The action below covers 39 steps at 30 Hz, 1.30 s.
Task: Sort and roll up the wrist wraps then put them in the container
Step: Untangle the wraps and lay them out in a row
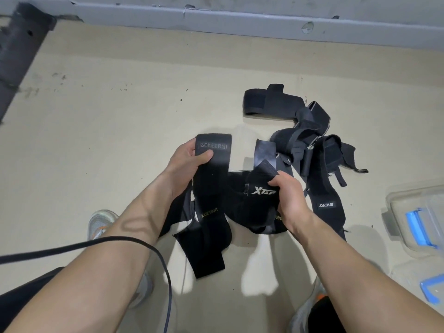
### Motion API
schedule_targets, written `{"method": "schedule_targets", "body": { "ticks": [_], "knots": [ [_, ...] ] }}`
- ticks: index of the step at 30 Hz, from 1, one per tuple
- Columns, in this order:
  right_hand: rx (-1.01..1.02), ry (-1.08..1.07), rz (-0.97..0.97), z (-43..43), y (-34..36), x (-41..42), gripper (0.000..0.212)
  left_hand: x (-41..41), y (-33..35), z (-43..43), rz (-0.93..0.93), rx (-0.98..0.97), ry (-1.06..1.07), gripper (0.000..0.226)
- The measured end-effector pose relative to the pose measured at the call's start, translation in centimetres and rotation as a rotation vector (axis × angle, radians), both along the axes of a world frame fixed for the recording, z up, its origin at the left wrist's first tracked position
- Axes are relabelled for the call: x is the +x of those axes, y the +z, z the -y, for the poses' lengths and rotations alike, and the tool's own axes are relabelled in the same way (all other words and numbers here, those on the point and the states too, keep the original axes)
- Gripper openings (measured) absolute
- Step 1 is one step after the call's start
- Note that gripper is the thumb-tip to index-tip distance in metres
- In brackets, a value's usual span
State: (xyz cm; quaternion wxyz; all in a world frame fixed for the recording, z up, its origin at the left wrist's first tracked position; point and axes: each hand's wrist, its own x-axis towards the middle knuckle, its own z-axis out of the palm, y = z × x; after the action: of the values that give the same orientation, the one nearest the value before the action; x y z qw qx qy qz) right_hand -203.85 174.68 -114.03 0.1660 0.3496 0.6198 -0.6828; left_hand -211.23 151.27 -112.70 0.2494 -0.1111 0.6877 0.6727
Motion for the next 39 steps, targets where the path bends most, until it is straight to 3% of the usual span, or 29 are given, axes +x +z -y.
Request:
{"method": "schedule_targets", "body": {
  "ticks": [1,3,5,6,9,13,15,17,19,22,26,28,31,34,37,39],
  "knots": [
    [0.012,0.003,0.004,0.1,0.3,-0.1,0.022,-0.1,-0.4,-0.2,0.007,-0.129,0.013,0.02],
    [0.021,0.006,-0.007,0.2,0.7,0.0,0.008,-0.6,-1.6,-0.8,0.078,-0.585,-0.023,0.022],
    [0.061,0.003,-0.022,-0.1,0.9,0.2,0.01,-0.8,-2.3,-2.0,0.17,-0.984,-0.12,0.048],
    [0.086,-0.011,-0.025,-0.4,0.8,0.4,0.014,-1.1,-2.5,-3.0,0.141,-1.036,-0.148,0.056],
    [0.148,-0.095,0.011,-1.9,0.1,0.6,0.015,-1.9,-3.0,-7.6,-0.047,-0.863,-0.256,0.053],
    [0.155,-0.281,0.065,-5.2,-1.8,1.2,0.014,-3.2,-3.8,-15.4,-0.117,-0.642,-0.347,0.048],
    [0.131,-0.351,0.059,-7.1,-2.9,1.4,0.009,-4.7,-4.6,-18.7,-0.097,-0.609,-0.371,0.069],
    [0.121,-0.388,0.059,-8.9,-3.8,1.3,0.02,-6.3,-5.3,-21.3,0.001,-0.563,-0.35,0.104],
    [0.101,-0.389,0.036,-10.2,-4.5,0.8,0.031,-7.4,-6.1,-22.6,0.036,-0.58,-0.347,0.12],
    [0.0,-0.376,0.014,-11.1,-4.8,-0.2,0.03,-7.4,-6.9,-22.9,-0.037,-0.575,-0.289,0.094],
    [-0.141,-0.369,-0.057,-10.7,-3.9,-2.2,0.013,-6.0,-5.7,-21.2,0.107,-0.195,-0.067,0.066],
    [-0.199,-0.317,-0.158,-9.9,-2.9,-3.2,0.021,-5.3,-5.0,-20.0,0.122,-0.072,-0.008,0.053],
    [-0.065,-0.174,-0.277,-8.3,-1.4,-4.0,0.033,-4.7,-4.2,-18.2,0.125,0.014,0.027,0.05],
    [-0.041,-0.112,-0.285,-6.9,-0.6,-4.0,0.039,-4.5,-3.4,-16.4,0.133,0.007,-0.028,0.065],
    [-0.098,-0.131,-0.211,-6.0,-0.6,-3.8,0.042,-4.2,-2.3,-15.5,0.093,-0.028,-0.088,0.045],
    [0.073,-0.105,-0.187,-5.9,-0.6,-3.6,0.04,-4.1,-1.7,-15.4,0.088,-0.033,-0.117,0.044]
  ]
}}
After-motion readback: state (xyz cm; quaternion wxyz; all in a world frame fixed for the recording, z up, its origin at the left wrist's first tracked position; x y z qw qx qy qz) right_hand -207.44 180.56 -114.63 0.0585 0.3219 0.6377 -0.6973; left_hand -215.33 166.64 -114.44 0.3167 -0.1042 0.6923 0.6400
